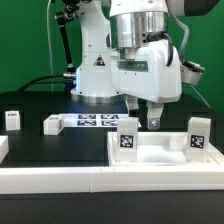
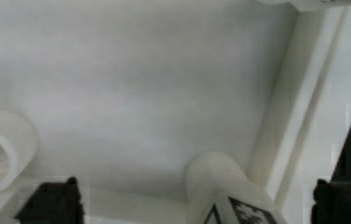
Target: Assemble square table
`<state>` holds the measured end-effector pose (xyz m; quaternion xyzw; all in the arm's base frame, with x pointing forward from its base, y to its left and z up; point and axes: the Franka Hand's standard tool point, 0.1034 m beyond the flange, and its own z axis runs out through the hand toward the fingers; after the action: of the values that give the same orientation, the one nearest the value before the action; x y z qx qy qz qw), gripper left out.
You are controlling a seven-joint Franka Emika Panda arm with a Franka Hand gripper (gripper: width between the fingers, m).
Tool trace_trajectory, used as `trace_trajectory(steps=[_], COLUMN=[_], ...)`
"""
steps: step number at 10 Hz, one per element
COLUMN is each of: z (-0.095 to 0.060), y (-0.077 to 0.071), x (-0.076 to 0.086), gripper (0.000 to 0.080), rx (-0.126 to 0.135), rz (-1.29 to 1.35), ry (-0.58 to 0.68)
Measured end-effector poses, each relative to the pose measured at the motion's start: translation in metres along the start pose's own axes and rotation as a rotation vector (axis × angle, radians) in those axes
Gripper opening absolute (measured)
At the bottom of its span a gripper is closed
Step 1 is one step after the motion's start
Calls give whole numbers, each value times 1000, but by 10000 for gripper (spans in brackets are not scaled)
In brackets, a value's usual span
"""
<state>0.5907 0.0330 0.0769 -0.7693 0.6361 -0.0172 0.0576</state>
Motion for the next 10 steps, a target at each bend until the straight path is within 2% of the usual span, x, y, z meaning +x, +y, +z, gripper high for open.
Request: trace_trajectory(steps=[3, 4, 5, 8, 10], z=[11, 16, 14, 16, 26], y=[38, 47, 42, 44, 61], x=[-22, -30, -27, -29, -46], gripper=[649, 649, 649, 649, 649], rx=[-20, -39, -32, -32, -61], rz=[162, 150, 144, 152, 154], ry=[15, 15, 15, 17, 24])
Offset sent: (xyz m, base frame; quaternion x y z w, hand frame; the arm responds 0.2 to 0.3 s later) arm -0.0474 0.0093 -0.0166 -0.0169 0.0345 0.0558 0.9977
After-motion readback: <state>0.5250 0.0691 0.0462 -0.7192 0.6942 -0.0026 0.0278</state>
